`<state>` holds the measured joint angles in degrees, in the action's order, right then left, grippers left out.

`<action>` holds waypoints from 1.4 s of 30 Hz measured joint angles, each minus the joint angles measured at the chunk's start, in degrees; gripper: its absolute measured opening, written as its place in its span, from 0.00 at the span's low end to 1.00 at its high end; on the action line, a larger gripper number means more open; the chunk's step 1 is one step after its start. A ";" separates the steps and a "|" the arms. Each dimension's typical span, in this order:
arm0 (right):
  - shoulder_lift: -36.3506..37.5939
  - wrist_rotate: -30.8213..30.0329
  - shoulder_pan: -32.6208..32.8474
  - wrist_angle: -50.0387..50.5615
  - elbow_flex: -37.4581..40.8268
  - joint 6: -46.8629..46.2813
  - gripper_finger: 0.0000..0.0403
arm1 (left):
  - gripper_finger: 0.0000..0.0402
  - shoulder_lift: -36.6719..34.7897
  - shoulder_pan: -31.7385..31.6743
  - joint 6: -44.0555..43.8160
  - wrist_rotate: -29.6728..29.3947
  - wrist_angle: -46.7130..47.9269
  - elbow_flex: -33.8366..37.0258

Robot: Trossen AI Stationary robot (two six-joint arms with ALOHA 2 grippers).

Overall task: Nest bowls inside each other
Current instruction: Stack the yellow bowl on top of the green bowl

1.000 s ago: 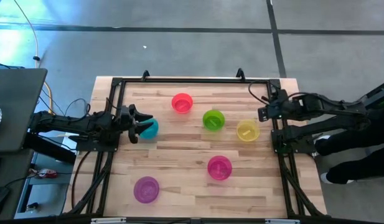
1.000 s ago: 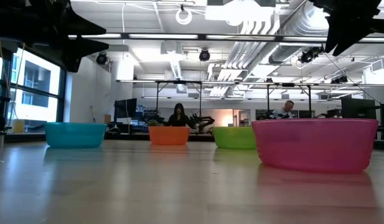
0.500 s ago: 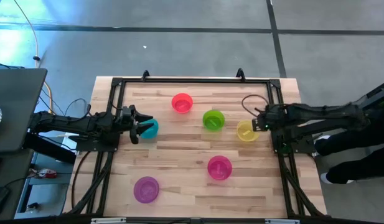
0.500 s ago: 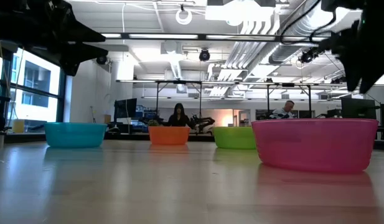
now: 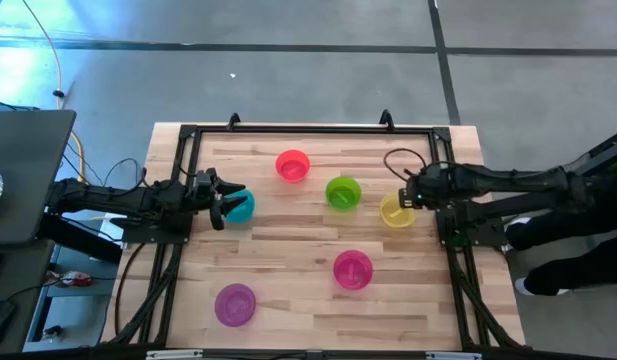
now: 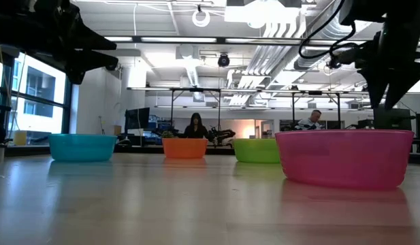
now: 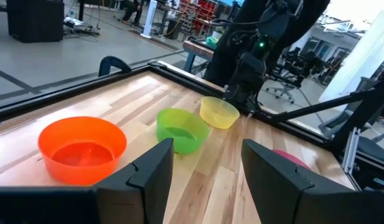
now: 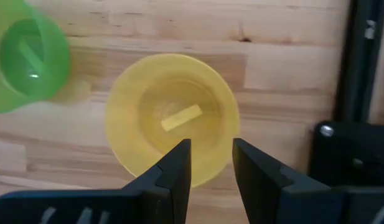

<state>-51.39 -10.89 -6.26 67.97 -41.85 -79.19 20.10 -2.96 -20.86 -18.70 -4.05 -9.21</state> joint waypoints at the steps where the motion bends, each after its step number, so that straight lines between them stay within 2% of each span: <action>1: -0.08 0.07 -0.66 -0.76 0.01 0.97 0.27 | 0.45 0.00 0.00 0.00 0.00 0.00 0.00; 6: -0.98 1.13 -5.03 -2.39 0.02 7.48 0.27 | 0.45 0.00 0.00 0.02 0.00 0.00 0.00; 13: -4.46 10.36 -11.47 -5.90 0.02 30.79 0.27 | 0.45 0.23 0.00 0.02 -0.15 0.00 0.00; 17: -7.10 11.67 -13.27 -5.98 0.02 38.13 0.27 | 0.45 0.33 0.00 -0.72 -0.12 0.00 0.00; 31: -14.64 8.35 -19.73 -6.41 0.02 48.26 0.27 | 0.45 0.33 0.00 -3.17 0.04 0.00 0.00; 42: -18.78 9.96 -22.03 -10.55 0.02 51.28 0.27 | 0.45 0.33 0.00 -3.02 -0.06 0.00 0.00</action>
<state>-70.17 -0.93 -28.29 57.43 -41.82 -27.92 20.43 -2.96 -23.88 -18.76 -4.05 -9.21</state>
